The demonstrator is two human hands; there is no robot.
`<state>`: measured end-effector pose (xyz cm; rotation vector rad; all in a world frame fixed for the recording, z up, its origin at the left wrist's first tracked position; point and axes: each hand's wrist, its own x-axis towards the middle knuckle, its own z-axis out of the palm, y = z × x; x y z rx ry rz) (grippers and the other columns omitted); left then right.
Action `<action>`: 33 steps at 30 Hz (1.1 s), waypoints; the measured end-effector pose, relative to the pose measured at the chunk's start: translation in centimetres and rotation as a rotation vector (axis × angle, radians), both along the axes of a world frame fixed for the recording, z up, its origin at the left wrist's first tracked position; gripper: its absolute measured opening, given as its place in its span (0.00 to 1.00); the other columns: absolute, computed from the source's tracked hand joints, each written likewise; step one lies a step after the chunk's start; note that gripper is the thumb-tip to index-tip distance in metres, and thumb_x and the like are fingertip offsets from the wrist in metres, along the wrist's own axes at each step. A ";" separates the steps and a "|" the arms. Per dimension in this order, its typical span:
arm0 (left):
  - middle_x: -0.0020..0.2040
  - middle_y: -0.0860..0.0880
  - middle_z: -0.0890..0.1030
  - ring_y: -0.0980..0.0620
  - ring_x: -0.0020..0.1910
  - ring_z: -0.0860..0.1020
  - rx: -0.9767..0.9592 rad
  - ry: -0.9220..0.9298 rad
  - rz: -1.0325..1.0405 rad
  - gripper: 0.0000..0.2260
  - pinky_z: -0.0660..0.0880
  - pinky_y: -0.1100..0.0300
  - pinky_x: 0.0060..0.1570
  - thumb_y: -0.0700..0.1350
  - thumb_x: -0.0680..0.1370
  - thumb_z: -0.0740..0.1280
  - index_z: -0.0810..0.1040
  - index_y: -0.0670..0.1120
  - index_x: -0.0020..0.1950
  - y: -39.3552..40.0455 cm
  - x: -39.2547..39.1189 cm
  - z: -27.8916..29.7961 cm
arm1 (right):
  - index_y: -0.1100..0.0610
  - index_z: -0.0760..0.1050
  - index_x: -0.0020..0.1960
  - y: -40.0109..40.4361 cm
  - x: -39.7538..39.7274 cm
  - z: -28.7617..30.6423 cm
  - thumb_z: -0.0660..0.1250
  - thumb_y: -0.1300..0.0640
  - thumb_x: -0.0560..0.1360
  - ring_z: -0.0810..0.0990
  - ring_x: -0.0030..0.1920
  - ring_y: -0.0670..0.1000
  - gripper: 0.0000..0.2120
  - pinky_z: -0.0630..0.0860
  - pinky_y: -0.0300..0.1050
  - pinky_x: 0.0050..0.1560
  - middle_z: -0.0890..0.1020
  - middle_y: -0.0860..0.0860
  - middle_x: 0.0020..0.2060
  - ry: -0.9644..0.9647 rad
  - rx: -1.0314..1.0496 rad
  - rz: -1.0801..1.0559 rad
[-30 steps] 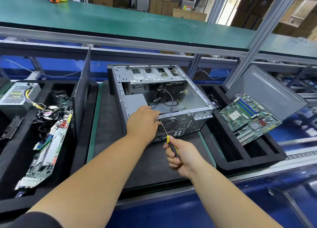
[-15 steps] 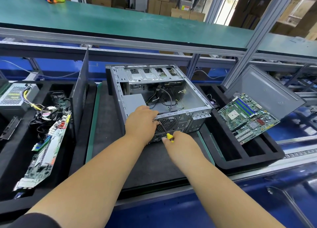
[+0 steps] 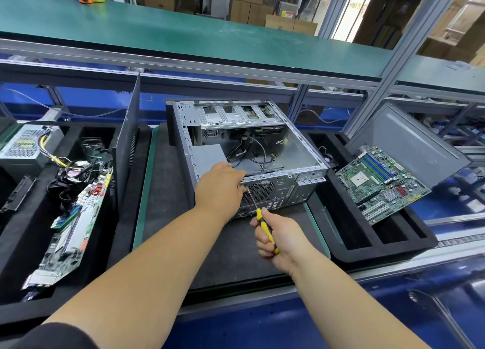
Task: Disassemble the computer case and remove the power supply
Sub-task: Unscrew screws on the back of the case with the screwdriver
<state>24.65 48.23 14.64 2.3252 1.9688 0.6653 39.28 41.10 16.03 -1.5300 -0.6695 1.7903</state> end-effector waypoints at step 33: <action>0.56 0.54 0.79 0.54 0.66 0.68 -0.002 0.012 0.012 0.10 0.71 0.56 0.48 0.55 0.77 0.66 0.79 0.54 0.56 -0.2 0.1 0.3 | 0.56 0.69 0.52 -0.1 -0.9 1.6 0.54 0.49 0.84 0.80 0.50 0.56 0.11 0.65 0.44 0.39 0.81 0.52 0.48 -1.415 0.427 0.487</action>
